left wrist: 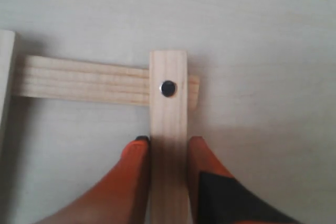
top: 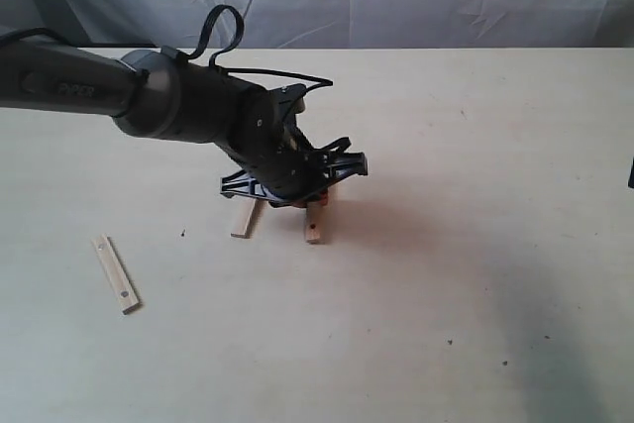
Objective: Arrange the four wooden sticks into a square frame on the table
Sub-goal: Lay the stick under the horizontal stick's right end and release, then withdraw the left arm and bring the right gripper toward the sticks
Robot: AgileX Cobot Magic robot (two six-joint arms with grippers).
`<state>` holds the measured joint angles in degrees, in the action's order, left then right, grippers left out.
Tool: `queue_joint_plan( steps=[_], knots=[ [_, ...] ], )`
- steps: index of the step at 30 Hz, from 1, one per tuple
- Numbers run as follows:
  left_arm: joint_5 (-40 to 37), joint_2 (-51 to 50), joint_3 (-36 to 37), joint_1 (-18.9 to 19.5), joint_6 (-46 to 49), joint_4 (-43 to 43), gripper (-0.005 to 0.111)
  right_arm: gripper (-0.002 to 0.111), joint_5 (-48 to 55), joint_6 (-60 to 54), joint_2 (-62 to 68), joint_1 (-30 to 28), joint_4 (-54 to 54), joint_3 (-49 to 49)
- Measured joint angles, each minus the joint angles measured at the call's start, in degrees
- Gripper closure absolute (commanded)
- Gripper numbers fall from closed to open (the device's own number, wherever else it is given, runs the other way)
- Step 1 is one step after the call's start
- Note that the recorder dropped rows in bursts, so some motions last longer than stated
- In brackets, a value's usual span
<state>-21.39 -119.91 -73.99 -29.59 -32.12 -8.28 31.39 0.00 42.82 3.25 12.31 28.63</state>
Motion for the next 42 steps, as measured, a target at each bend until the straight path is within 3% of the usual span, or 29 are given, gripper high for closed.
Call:
queue_joint_plan(
  steps=[3, 10, 16, 22, 29, 34, 42],
  knots=[
    [0.0, 0.0, 0.0, 0.0, 0.0, 0.09, 0.099, 0.108, 0.0, 0.0, 0.0, 0.0, 0.0, 0.0],
    [-0.9, -0.15, 0.0, 0.0, 0.0, 2.73, 0.065, 0.108, -0.12, 0.0, 0.0, 0.0, 0.08, 0.0],
    [-3.91, 0.84, 0.0, 0.0, 0.0, 6.9, 0.061, 0.108, -0.22, 0.0, 0.0, 0.0, 0.08, 0.0],
    [-8.46, 7.21, 0.0, 0.0, 0.1, 14.31, 0.067, 0.108, -0.2, -1.45, 0.0, 0.0, 0.6, 0.0],
    [-26.06, 16.44, -0.1, 4.32, 0.21, 31.25, 0.107, 0.108, 1.43, -4.13, 3.47, 0.0, 3.35, 0.0],
    [-32.65, 21.37, -0.1, 8.16, 3.01, 32.42, 0.107, 0.109, 4.91, -9.45, 8.83, 0.0, 8.76, 2.27],
    [-31.69, 34.84, 4.3, 13.27, 12.85, 24.87, 0.107, 0.109, 9.7, -15.11, 18.17, 0.29, 14.39, 10.27]
  ],
)
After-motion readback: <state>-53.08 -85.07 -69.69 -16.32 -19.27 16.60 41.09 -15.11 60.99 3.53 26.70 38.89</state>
